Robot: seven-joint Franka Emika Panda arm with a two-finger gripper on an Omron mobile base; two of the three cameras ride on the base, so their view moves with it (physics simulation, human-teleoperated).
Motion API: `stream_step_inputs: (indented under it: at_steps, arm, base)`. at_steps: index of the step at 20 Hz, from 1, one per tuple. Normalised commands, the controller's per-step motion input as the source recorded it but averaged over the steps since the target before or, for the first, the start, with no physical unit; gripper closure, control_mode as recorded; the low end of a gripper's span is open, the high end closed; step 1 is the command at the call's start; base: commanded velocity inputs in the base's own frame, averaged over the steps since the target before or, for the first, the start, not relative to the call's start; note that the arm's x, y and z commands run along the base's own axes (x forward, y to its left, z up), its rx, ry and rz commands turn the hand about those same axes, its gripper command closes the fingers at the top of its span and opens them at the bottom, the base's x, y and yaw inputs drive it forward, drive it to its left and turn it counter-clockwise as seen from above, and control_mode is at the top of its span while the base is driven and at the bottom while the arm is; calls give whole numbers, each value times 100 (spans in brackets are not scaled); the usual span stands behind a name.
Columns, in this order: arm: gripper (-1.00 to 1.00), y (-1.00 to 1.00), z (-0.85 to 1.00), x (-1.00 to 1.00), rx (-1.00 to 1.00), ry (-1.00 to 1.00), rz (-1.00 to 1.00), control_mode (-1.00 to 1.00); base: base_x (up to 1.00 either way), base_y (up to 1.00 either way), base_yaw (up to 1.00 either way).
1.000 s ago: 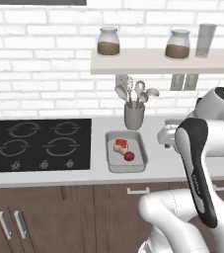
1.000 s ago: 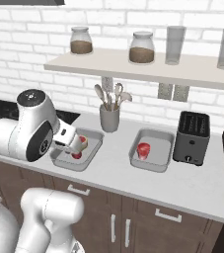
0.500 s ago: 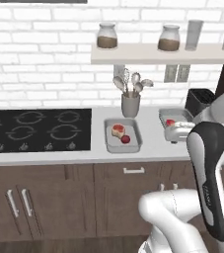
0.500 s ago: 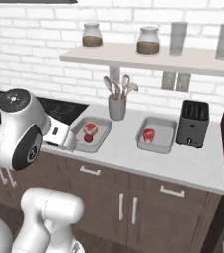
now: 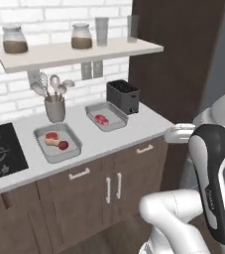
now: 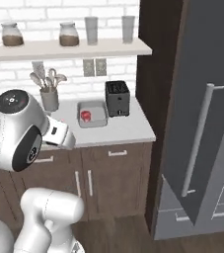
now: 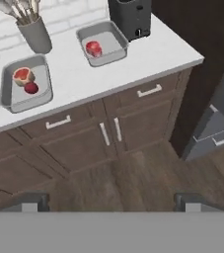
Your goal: Place one tomato and one steak in each tupperware on the nearby counter, to pack two identical lunches.
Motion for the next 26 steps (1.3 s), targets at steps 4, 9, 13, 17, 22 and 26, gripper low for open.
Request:
stream_step_inputs:
  at_steps: [4, 9, 13, 17, 22, 26]
  arm:
    - [-100, 0, 0, 0, 0, 0, 0, 100]
    - [-100, 0, 0, 0, 0, 0, 0, 100]
    - [-100, 0, 0, 0, 0, 0, 0, 100]
    - [-100, 0, 0, 0, 0, 0, 0, 100]
    - [-100, 0, 0, 0, 0, 0, 0, 100]
    - [-100, 0, 0, 0, 0, 0, 0, 100]
  base:
    - [-23, 0, -96]
    - [-21, -1, -95]
    - [-1, -79, -71]
    - [50, -100, -39]
    - [92, -83, -9]
    - [100, -23, 20]
